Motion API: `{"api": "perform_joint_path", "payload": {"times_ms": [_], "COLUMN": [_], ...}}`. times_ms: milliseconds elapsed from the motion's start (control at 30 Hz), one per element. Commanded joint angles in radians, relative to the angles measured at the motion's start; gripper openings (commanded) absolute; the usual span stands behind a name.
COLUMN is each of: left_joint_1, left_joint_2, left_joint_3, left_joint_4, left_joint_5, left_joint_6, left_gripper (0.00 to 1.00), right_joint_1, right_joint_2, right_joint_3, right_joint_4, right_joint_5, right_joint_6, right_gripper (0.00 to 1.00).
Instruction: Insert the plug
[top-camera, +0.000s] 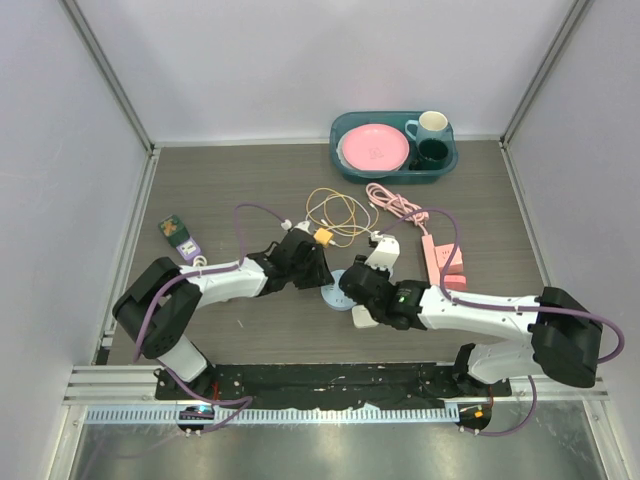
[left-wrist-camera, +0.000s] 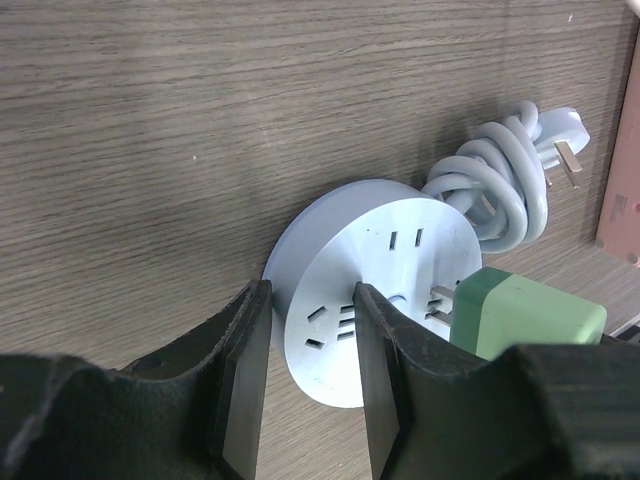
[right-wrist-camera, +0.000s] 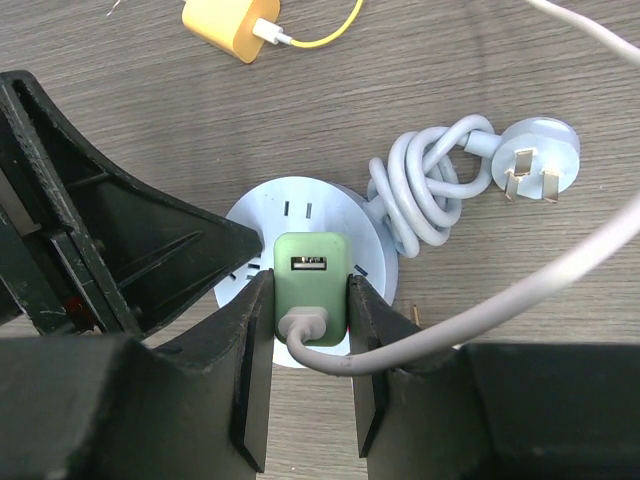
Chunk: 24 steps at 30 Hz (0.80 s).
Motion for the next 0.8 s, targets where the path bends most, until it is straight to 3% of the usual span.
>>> {"api": "perform_joint_path", "payload": {"times_ms": [0,367,767], "left_joint_1": [-0.002,-0.002,-0.002], "left_joint_2": [-0.021,-0.034,-0.038], "left_joint_3": [-0.026,-0.044,-0.047], "left_joint_4": [0.012,0.014,0.014], "left_joint_5": [0.011,-0.004,-0.001], "left_joint_6": [-0.031,-0.06,-0.065], "left_gripper": [0.41,0.39,0.38], "right_joint_1": [0.007,0.021,0.023], "right_joint_2": [0.027,0.013,0.008], "right_joint_3": [0.036,0.065,0.031], "right_joint_4": [-0.027,-0.164,-0.123], "right_joint_5": [0.015,0.063,0.089], "right_joint_6": [0.038,0.11,0.045], "right_gripper": [0.01,0.01,0.01]}}
